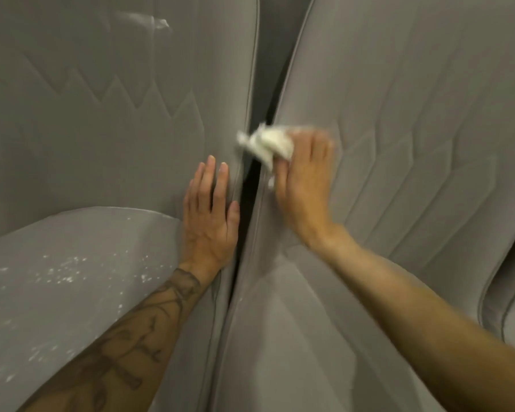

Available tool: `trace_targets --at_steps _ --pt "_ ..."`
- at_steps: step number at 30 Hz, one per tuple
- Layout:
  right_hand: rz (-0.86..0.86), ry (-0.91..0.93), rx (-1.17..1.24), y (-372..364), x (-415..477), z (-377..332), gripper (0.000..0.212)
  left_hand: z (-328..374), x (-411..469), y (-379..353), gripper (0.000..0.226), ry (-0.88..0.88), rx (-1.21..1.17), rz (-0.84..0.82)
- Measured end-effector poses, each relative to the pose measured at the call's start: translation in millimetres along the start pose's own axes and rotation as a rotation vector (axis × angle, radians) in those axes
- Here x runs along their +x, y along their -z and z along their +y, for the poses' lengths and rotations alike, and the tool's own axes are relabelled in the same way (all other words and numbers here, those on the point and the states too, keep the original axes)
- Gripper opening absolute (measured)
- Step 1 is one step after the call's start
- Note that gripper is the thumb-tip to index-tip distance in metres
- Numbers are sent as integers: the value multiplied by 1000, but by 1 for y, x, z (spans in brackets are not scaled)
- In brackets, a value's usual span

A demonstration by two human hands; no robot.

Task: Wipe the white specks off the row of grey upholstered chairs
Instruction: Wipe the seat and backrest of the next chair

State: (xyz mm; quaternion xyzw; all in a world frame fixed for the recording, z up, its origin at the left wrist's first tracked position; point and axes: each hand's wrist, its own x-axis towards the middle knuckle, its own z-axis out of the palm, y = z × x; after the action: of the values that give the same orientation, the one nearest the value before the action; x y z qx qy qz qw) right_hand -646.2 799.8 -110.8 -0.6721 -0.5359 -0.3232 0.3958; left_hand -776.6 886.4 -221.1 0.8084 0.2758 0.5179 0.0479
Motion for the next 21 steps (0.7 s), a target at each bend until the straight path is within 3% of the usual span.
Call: trace_targets --at_steps 4,6,11,18,21 --pt "-510 60 200 20 -125 -6 23 0 2 4 55 -9 15 -24" --pt "-647 99 254 28 -138 6 21 1 3 6 54 -24 22 -44" --pt "-649 -63 160 32 -132 18 8 8 0 16 55 14 65 -100" --pt "-785 125 125 51 -165 -24 17 23 0 47 62 101 56 -282" --pt "-746 -12 163 46 -152 -33 16 25 -13 70 60 108 74 -381"
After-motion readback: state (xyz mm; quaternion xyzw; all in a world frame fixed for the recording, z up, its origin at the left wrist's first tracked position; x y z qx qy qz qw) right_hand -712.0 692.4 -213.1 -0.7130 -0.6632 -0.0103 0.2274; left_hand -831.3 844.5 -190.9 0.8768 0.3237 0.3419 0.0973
